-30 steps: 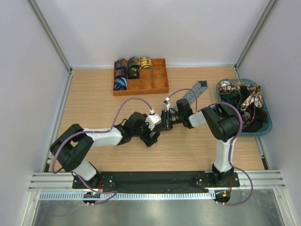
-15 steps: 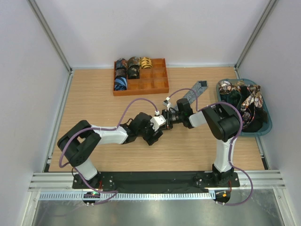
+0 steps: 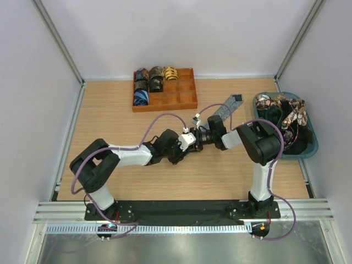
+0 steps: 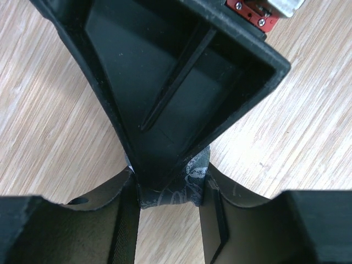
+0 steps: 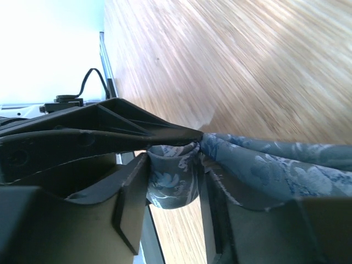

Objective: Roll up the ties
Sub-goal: Roll the tie

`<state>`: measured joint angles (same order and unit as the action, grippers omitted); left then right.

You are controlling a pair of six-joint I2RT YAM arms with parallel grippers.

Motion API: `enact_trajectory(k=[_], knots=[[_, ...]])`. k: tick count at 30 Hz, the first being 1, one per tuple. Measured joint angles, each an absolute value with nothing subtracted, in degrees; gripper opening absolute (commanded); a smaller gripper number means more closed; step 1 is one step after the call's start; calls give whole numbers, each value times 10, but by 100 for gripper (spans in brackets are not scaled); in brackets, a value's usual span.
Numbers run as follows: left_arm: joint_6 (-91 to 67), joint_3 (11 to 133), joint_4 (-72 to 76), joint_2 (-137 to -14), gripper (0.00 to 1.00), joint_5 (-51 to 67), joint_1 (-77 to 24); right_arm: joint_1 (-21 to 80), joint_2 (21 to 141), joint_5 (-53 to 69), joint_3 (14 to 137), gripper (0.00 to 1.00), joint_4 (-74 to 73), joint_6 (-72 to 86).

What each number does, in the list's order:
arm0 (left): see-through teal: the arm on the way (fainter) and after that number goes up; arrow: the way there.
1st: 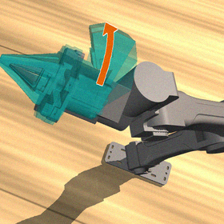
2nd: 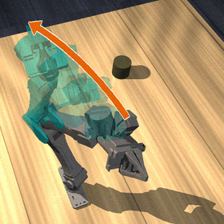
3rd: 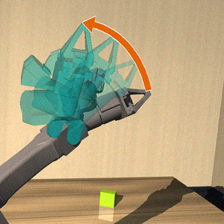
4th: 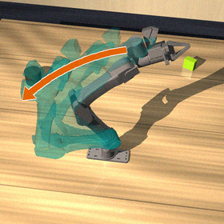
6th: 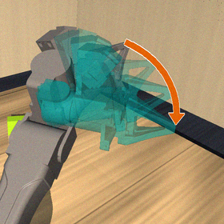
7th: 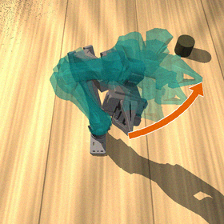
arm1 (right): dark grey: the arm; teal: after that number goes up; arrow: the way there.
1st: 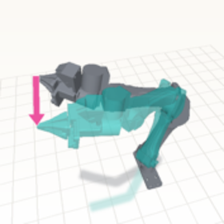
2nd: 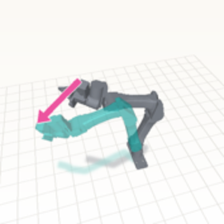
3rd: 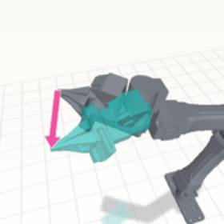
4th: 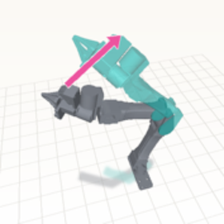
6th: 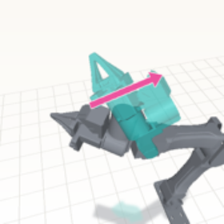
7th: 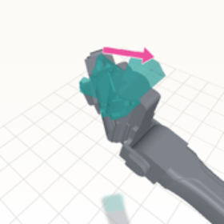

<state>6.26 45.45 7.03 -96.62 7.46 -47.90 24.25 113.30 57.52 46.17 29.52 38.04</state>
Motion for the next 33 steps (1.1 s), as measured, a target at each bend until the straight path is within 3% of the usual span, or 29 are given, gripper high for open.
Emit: enact_trajectory(k=[5, 8, 9, 12, 17, 27, 33], knots=[[63, 463, 60, -970, 34, 75, -480, 243, 1124, 558, 459, 47, 267, 363], [63, 471, 52, -975, 35, 75, -482, 243, 1112, 546, 459, 34, 245, 347], [63, 474, 50, -977, 40, 74, -483, 243, 1109, 545, 459, 28, 239, 343], [65, 478, 46, -978, 62, 72, -484, 243, 1105, 538, 459, 24, 227, 333], [64, 479, 43, -978, 71, 71, -484, 243, 1105, 534, 460, 21, 209, 326], [74, 530, 25, -1016, 65, 77, -484, 243, 1112, 538, 480, 19, 177, 305], [78, 546, 19, -1029, 42, 89, -484, 242, 1112, 538, 482, 22, 174, 301]])
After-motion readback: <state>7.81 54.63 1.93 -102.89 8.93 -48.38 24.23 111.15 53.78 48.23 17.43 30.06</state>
